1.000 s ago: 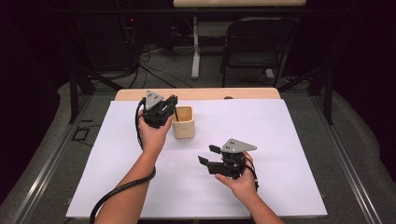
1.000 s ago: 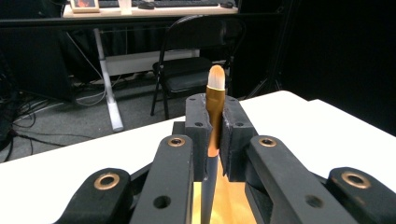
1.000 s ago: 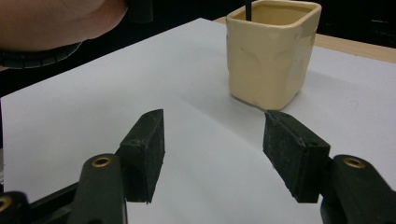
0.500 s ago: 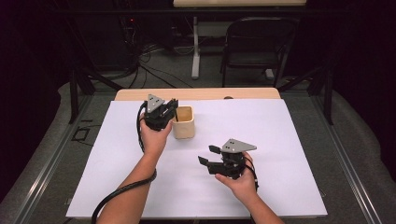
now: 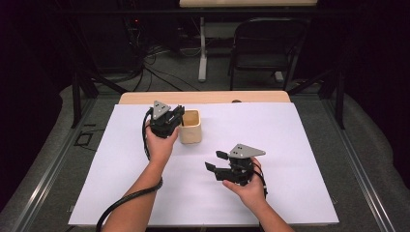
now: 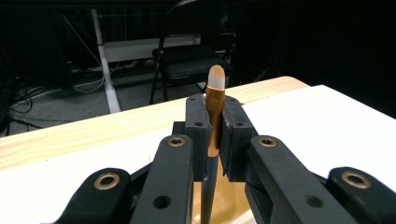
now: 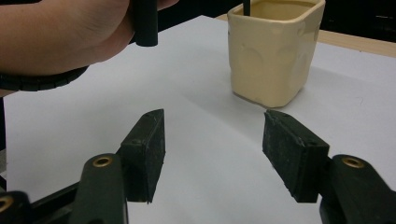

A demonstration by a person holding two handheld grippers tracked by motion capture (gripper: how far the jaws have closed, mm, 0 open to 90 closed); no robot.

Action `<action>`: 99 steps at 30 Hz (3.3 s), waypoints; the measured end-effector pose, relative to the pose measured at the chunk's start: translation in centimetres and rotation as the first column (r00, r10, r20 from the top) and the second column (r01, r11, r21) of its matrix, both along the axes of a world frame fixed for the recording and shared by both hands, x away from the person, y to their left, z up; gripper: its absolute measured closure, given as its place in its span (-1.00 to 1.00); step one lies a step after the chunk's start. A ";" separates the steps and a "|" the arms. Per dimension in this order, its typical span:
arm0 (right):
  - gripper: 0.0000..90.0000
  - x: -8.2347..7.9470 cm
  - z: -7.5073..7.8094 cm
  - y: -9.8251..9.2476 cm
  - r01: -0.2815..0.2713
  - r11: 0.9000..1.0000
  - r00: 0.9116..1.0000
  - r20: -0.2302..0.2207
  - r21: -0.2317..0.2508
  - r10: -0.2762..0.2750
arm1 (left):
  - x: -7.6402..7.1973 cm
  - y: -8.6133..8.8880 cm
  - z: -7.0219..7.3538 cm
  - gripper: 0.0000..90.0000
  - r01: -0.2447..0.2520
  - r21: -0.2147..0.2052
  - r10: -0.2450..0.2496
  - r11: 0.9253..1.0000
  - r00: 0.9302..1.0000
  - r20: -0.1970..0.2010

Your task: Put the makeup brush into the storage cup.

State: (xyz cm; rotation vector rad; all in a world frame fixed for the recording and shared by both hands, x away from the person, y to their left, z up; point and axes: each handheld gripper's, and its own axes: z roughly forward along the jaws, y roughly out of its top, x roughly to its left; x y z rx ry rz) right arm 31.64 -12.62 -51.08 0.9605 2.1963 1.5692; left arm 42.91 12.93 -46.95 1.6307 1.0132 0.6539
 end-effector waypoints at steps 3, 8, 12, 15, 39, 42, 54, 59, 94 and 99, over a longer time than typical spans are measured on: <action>-0.14 0.0 0.0 0.1 -0.002 1.000 1.000 -0.003 0.000 0.002 | 0.0 0.0 -0.2 0.85 -0.004 -0.004 0.004 1.000 1.000 -0.005; -0.13 0.0 -0.1 0.0 -0.006 1.000 1.000 -0.010 -0.003 0.006 | -0.1 0.0 -0.6 0.85 -0.004 -0.002 0.004 1.000 1.000 -0.012; -0.13 0.1 -0.1 0.0 -0.007 1.000 1.000 -0.016 -0.003 0.007 | -0.2 0.1 -0.9 0.85 -0.003 0.001 0.003 1.000 1.000 -0.021; -0.13 0.1 -0.2 0.0 -0.004 1.000 1.000 -0.021 0.004 0.005 | -0.2 0.1 -1.1 0.85 0.000 0.002 0.000 1.000 1.000 -0.023; -0.13 0.2 -0.5 0.3 -0.016 1.000 0.999 -0.040 -0.010 0.016 | -0.6 0.6 -2.1 0.85 -0.001 -0.013 0.001 1.000 0.999 -0.044; -0.13 0.2 -0.5 0.3 -0.017 1.000 0.999 -0.041 -0.004 0.017 | -0.6 0.6 -2.1 0.85 0.000 -0.011 -0.001 1.000 0.999 -0.045; -0.13 0.2 -0.6 0.3 -0.015 1.000 0.998 -0.054 -0.008 0.015 | -0.6 0.6 -2.5 0.85 -0.004 -0.006 0.004 1.000 0.998 -0.057; -0.13 0.3 -0.7 0.3 -0.019 1.000 0.998 -0.055 -0.006 0.019 | -0.6 0.6 -2.6 0.85 0.000 -0.003 -0.001 1.000 0.998 -0.062; -0.13 0.5 -1.0 0.4 -0.020 1.000 0.997 -0.073 0.003 0.020 | -0.5 1.0 -2.9 0.50 0.007 0.005 -0.007 1.000 0.998 -0.068; -0.13 0.5 -1.0 0.3 -0.020 1.000 0.997 -0.078 0.005 0.021 | -0.5 1.0 -2.9 0.24 0.013 -0.007 -0.013 1.000 0.998 -0.061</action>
